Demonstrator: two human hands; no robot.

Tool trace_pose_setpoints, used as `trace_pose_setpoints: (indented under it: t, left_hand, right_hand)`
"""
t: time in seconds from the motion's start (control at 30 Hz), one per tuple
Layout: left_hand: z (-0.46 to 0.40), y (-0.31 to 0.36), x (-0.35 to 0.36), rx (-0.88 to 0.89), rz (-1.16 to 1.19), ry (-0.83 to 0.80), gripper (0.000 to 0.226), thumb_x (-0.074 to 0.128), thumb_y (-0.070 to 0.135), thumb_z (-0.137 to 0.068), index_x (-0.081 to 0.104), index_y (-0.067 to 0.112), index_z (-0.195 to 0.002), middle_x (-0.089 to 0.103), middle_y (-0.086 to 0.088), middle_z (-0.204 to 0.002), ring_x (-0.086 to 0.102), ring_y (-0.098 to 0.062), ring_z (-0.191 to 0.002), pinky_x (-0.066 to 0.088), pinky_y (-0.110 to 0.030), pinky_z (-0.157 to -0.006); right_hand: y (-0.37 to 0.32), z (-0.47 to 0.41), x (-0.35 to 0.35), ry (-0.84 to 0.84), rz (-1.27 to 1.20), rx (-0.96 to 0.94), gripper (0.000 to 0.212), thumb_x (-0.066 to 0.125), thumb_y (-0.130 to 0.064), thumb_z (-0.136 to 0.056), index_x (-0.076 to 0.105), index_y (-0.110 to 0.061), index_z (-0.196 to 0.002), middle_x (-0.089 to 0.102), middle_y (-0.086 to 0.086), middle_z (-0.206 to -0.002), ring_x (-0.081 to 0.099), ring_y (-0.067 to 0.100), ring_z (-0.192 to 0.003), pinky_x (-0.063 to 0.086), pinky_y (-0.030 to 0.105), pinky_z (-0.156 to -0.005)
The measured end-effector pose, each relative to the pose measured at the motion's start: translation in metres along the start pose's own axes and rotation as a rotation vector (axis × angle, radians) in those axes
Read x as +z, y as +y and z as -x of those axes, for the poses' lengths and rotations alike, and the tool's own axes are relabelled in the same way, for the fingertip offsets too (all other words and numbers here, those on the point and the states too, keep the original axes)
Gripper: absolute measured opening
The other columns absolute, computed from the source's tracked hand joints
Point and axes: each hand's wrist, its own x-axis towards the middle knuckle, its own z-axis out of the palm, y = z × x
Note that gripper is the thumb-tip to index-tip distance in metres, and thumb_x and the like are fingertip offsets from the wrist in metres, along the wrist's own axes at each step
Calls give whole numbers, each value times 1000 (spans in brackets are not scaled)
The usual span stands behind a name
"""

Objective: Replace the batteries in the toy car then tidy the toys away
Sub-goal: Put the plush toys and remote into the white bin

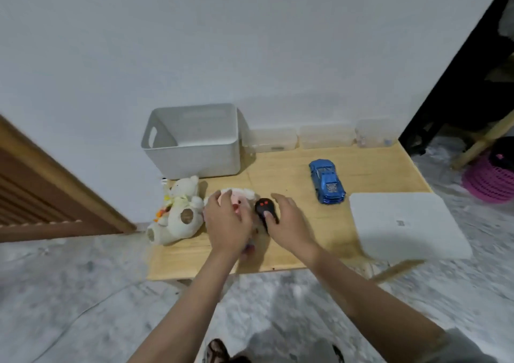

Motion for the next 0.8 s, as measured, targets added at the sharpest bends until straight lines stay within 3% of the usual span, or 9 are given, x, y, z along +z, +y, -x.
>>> trace_pose_setpoints:
  t: [0.13,0.2,0.27,0.4,0.47,0.6,0.8]
  left_hand:
    - [-41,-62,-42,-194,-129,-21,59,60,34,-76,53,8,-128,45,-29,-130,43,-44,-120,32,-50,-101]
    - [-57,-83,-56,-271,-136,-127,65,62,35,-78,44,14,-137,38,-25,-137,39,-42,-125,29,-48,-105]
    - [-71,-97,-61,-338,-115,-268,75,62,44,-78,33,23,-144,34,-22,-141,38,-41,-126,32,-47,-105]
    - [-96,-114,-46,-478,-153,-692,109,56,71,-57,2,41,-148,19,-22,-152,21,-44,-137,30,-51,-109]
    - [-98,-116,-34,-478,-196,-802,114,49,76,-52,-10,46,-145,21,-21,-154,20,-45,-138,26,-54,-109]
    - [-93,-114,-23,-424,-126,-693,93,50,65,-70,5,43,-148,47,-18,-138,43,-41,-124,38,-50,-103]
    - [-92,-118,-8,-431,-98,-527,65,52,62,-80,33,47,-140,53,-14,-130,49,-39,-118,42,-48,-99]
  right_hand:
    - [-39,-12,59,-131,84,48,71,60,-38,-84,25,-31,-145,38,9,-138,49,29,-118,46,37,-95]
    - [-44,-16,83,-203,150,112,85,63,-48,-79,12,-37,-147,30,12,-139,52,33,-111,49,39,-87]
    - [-47,-19,100,-194,228,135,91,63,-51,-78,5,-39,-147,31,14,-133,58,32,-94,49,33,-73]
    - [-50,-16,116,-39,290,129,87,68,-44,-77,18,-30,-148,42,13,-119,57,25,-82,44,26,-62]
    - [-52,-16,119,-8,331,145,79,67,-42,-79,26,-29,-144,45,12,-114,57,22,-79,42,24,-60]
    - [-55,-21,117,2,341,178,66,63,-43,-82,33,-29,-138,46,9,-112,49,17,-71,43,23,-56]
    - [-47,-20,108,39,230,158,67,69,-47,-76,38,-30,-132,48,5,-104,53,16,-75,43,23,-57]
